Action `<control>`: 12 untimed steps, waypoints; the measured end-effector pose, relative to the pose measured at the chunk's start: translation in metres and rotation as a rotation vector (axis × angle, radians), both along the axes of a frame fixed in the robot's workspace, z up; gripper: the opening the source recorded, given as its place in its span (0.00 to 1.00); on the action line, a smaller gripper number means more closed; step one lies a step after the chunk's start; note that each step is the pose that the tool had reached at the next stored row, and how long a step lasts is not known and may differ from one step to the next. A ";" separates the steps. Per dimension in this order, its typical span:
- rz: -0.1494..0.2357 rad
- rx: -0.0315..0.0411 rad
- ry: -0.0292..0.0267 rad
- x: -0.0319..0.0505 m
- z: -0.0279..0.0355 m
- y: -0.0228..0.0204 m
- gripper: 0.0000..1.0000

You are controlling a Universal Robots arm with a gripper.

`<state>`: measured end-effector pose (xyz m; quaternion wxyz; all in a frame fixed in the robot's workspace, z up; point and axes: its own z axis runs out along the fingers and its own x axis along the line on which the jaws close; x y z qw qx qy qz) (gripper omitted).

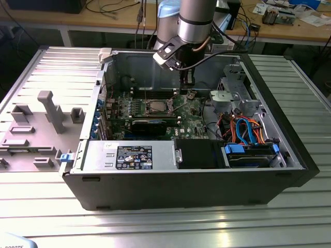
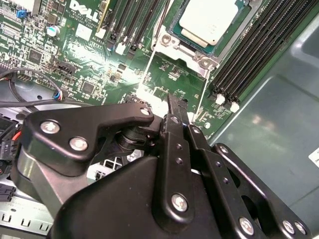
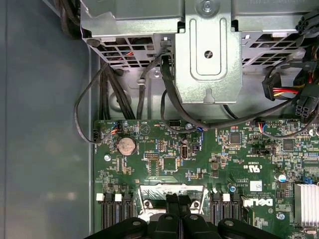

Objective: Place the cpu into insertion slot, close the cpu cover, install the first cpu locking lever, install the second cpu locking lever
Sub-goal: 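Close the cpu cover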

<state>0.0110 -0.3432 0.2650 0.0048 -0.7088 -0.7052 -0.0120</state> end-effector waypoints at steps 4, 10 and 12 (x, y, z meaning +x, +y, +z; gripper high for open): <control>0.000 0.0000 -0.0001 0.0004 0.0000 0.0000 0.11; 0.000 0.0000 0.0000 0.0010 0.0000 0.0000 0.11; -0.001 0.0000 0.0000 0.0024 0.0000 0.0000 0.11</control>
